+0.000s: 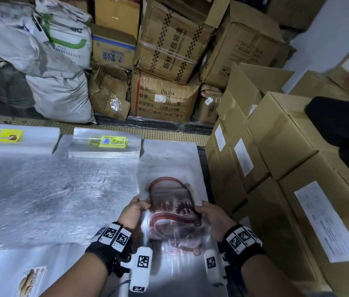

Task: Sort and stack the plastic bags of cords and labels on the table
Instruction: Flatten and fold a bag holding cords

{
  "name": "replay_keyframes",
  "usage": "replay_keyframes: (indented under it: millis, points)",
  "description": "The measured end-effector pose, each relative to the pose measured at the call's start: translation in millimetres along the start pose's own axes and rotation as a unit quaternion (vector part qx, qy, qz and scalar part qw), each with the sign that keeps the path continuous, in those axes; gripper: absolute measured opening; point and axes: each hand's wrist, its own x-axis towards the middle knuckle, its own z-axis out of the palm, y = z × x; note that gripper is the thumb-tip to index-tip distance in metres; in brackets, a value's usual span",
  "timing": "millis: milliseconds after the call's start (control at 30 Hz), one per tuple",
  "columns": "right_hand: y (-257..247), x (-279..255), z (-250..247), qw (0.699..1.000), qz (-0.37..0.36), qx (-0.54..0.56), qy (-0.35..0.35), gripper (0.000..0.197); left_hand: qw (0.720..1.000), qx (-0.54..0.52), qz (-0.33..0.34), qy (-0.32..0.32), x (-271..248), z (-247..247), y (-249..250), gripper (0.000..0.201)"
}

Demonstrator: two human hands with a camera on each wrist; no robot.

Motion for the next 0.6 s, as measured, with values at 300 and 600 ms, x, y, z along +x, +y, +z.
replay_keyframes:
  millis: [300, 600]
  points:
    - [7.2, 13.3, -12.9, 1.0, -0.015, -0.023, 0.009, 0.041, 0.998, -0.035, 0.036, 0.022, 1.7, -1.0, -6.5, 0.024]
    - [4.5, 23.0, -33.6, 0.999, -0.016, -0.026, -0.023, 0.038, 0.976, 0.114, 0.18, 0.053, -36.4, -15.5, 46.2, 0.042]
